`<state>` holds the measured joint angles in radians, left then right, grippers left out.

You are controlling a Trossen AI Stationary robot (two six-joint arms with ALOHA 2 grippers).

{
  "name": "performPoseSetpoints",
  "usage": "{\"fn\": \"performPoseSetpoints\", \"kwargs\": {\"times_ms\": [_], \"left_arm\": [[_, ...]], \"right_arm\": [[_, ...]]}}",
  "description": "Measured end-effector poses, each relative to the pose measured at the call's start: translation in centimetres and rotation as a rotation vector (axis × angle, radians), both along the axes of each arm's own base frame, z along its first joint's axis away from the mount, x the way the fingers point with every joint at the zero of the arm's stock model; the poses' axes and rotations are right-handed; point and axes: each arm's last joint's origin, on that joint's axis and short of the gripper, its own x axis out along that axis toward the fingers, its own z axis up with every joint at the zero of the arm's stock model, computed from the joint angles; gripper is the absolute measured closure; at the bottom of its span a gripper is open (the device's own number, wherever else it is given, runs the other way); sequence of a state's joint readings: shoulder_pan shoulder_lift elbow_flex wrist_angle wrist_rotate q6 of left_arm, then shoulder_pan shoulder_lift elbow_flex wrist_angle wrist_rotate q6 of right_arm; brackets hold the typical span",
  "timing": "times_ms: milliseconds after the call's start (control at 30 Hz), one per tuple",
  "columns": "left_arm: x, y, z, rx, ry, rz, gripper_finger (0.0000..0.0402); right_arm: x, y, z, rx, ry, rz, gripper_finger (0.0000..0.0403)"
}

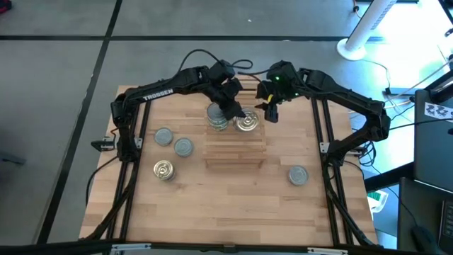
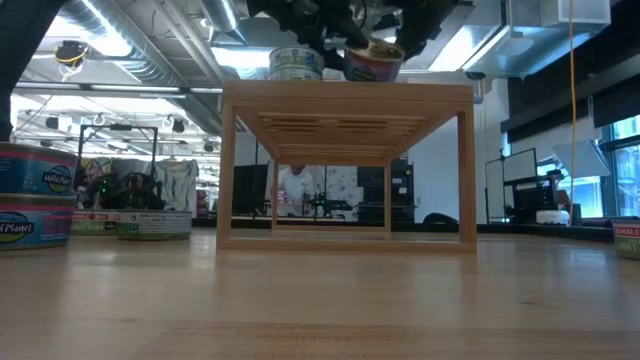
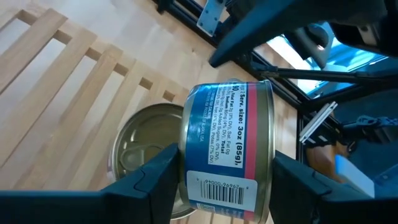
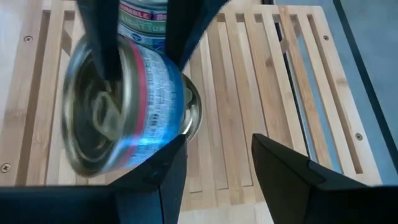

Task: Stack canned seafood by type on shelf
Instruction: Stack the blue tuna can on top of the blue tuna can on the shelf

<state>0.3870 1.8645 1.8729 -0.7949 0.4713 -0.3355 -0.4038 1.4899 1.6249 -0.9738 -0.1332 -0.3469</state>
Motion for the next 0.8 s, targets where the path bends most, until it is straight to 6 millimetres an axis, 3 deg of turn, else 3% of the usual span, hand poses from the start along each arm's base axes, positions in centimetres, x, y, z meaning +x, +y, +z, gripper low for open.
{"fn": "performPoseSetpoints", "kwargs": {"times_ms": [233,533,800], "left_arm": [[0.1,0.0,-0.2,-0.009,0.011,0.004,0.0208],[0.1,0.0,-0.2,-0.062,0.022,0.045,0.0208],[0.1,0.0,-0.2,-0.063,0.021,0.046,0.0202]], "right_arm": [[0.1,1.0,0.3,-0.029,-0.013,0.06,0.0221],[-1.2,3.2,3.0,-0.135,-0.129,0.089,0.0221],[0.5,4.6,2.3,-0.172,-0.117,0.147,0.0221]]}}
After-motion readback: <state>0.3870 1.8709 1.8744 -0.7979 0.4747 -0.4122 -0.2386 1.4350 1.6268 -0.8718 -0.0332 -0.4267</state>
